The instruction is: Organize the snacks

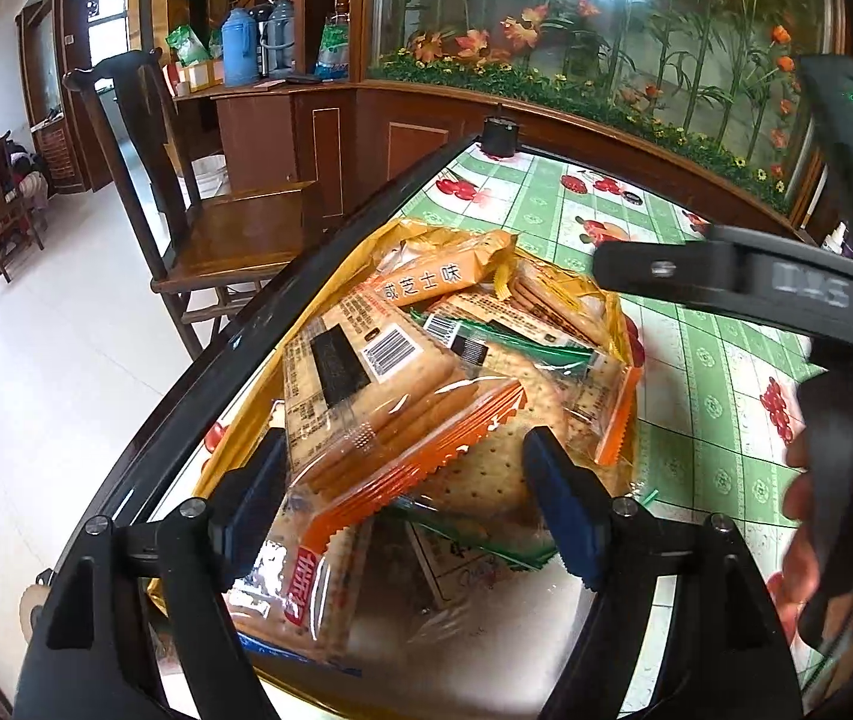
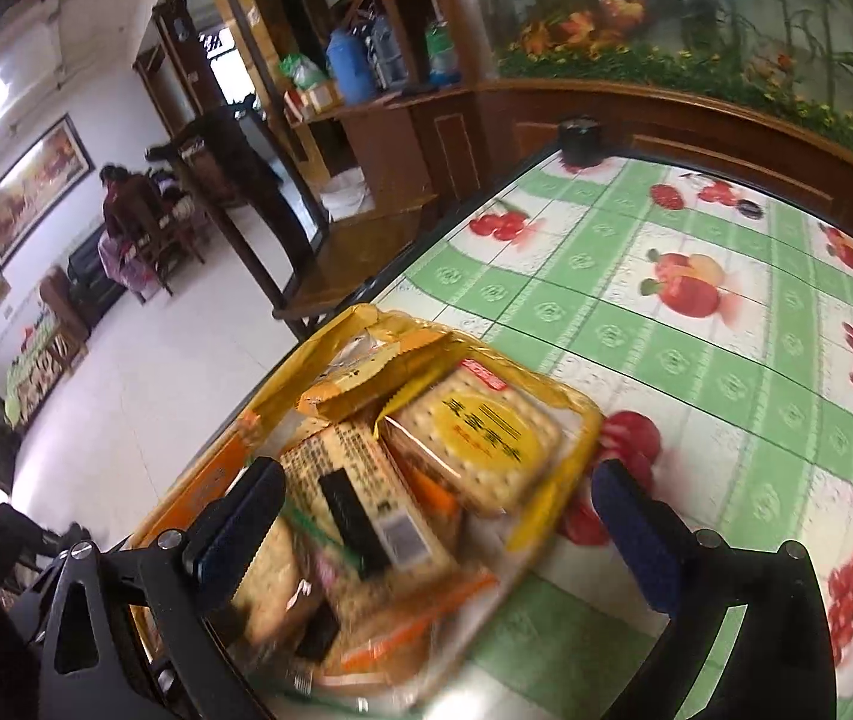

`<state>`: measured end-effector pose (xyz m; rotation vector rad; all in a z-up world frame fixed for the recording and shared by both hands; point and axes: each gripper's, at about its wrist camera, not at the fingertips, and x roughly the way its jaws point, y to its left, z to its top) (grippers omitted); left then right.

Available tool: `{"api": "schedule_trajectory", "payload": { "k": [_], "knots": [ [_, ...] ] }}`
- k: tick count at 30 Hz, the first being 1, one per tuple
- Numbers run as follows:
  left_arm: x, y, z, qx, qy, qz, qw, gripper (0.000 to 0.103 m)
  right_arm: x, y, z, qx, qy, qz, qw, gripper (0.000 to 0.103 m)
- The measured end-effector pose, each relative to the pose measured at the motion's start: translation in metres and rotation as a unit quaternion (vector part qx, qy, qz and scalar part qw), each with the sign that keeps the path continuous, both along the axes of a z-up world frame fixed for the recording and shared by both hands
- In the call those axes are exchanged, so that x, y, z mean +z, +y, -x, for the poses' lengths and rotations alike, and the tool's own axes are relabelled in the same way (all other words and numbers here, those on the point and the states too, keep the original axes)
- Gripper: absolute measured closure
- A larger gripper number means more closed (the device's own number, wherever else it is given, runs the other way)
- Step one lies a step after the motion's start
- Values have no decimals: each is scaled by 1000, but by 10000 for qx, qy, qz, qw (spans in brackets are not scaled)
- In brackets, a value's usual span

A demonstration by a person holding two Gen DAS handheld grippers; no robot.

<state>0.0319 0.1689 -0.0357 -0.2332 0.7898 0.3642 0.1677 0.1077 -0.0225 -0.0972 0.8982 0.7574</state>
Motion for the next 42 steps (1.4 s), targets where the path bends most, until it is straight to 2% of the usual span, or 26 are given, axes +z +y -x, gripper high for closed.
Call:
{"api": "schedule_trajectory", "payload": {
  "k": [7, 15, 22, 36, 42],
  "knots": [
    [10, -7, 8, 72, -110, -134, 9998, 13, 23, -43, 27, -189, -149, -420, 9988, 0],
    [19, -15, 17, 143, -174, -230, 9995, 13, 39, -83, 56, -368, -322, -738, 9961, 0],
    [29, -24, 27, 44, -291, -221, 9993, 13, 40, -108, 78, -444, -360, -840, 9948, 0],
    [46, -35, 48, 225, -576, -373, 9974, 13, 39, -145, 109, -616, -395, -1058, 9917, 0],
    [52, -46, 60, 295, -686, -674, 9949, 13, 38, -154, 123, -545, -455, -1147, 9909, 0]
  ]
}}
